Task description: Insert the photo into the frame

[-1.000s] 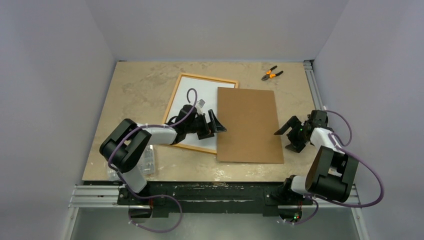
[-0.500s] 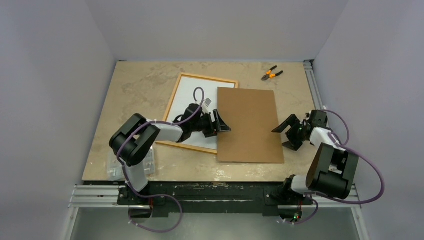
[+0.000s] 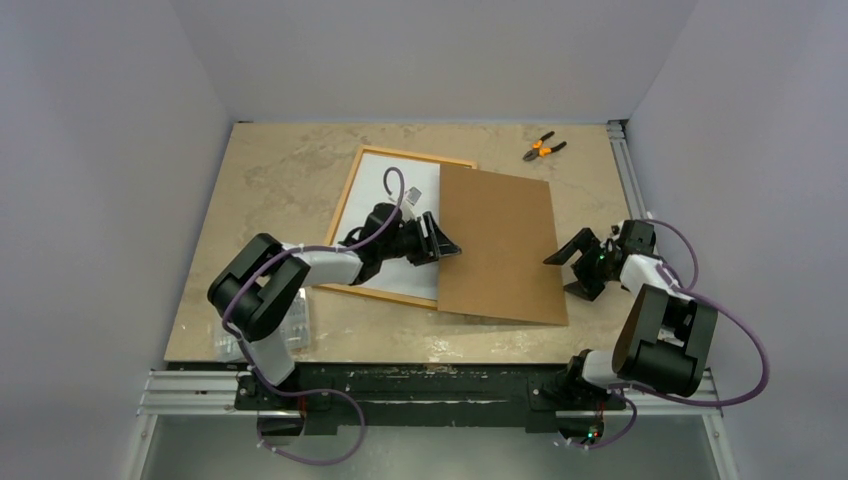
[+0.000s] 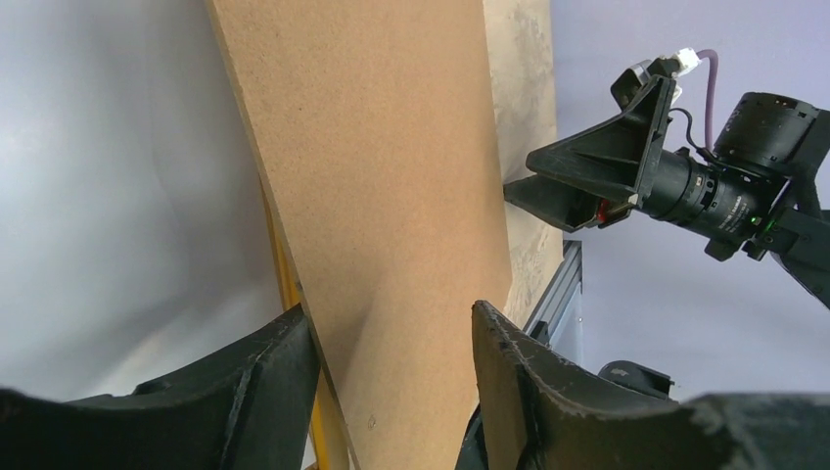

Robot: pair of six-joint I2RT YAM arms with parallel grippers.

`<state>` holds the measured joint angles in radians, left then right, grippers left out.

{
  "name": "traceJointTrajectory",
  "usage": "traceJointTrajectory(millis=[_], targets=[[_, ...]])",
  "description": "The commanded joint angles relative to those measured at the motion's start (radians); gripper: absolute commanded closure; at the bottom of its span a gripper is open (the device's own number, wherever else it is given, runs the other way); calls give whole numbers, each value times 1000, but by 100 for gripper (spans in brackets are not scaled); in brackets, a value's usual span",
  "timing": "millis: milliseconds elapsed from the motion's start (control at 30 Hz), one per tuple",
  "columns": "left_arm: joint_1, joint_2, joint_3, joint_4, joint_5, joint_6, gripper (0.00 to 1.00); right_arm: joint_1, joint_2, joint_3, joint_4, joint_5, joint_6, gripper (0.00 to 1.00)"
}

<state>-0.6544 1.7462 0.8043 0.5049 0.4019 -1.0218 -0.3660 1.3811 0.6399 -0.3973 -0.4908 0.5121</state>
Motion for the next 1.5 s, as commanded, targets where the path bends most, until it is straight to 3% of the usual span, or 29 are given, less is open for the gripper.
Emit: traceJointTrajectory(millis=[0, 67, 200, 533, 1100, 1467], targets=[[-50, -18, 55, 29, 25, 9, 46, 20, 52, -58, -7, 22, -32, 16], [-57, -8, 66, 13, 18, 14, 46, 22, 52, -60, -6, 19, -32, 16], [-64, 14, 77, 1, 17, 10, 57, 23, 46, -58, -8, 14, -33, 16], [-64, -55, 67, -83, -8, 58, 99, 25, -12, -40, -45, -9, -54, 16], [-55, -499, 73, -489, -121, 230, 100, 25, -253, 91, -202, -70, -124, 15], [-22, -766, -5, -570, -137, 184, 100, 25, -381, 156, -254, -134, -111, 8]])
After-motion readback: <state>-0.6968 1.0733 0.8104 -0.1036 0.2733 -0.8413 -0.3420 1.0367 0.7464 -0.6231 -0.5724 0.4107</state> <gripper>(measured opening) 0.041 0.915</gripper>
